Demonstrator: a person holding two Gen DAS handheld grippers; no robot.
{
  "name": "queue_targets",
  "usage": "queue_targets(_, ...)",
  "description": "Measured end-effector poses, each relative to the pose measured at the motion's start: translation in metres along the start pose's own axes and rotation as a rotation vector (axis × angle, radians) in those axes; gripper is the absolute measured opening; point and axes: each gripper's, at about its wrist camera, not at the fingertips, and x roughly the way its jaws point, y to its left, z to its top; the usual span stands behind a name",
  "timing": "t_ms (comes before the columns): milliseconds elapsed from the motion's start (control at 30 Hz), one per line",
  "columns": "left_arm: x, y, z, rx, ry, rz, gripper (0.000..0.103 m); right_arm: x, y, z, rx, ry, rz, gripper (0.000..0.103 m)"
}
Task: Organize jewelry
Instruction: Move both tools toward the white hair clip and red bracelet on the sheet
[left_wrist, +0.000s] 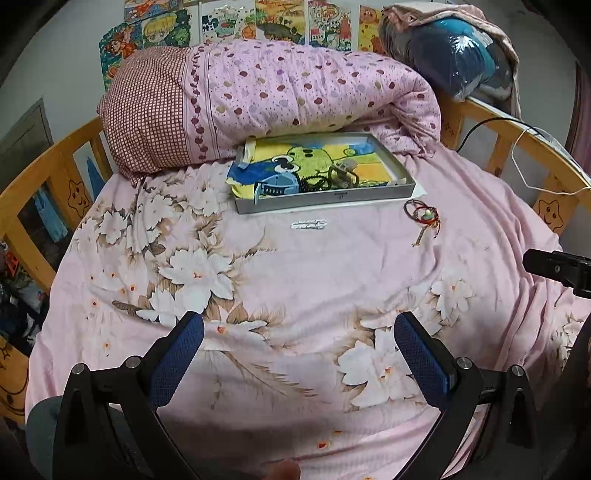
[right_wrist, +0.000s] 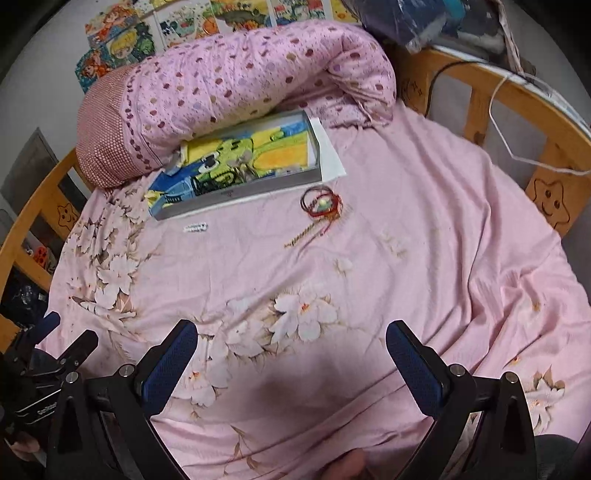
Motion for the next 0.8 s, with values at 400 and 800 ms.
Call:
queue_targets(400,0.028,0.013,-0.003,-0.044,0.156,0.036,0.101,0.023,-0.009,0.018,0.018,0.119,0.04,0.103)
queue_targets(800,0.074,0.024,0.044,-0.094,0.243,-0.067,0.101,0.074,-0.053,0.081,0.068,0.189,0.062,0.103)
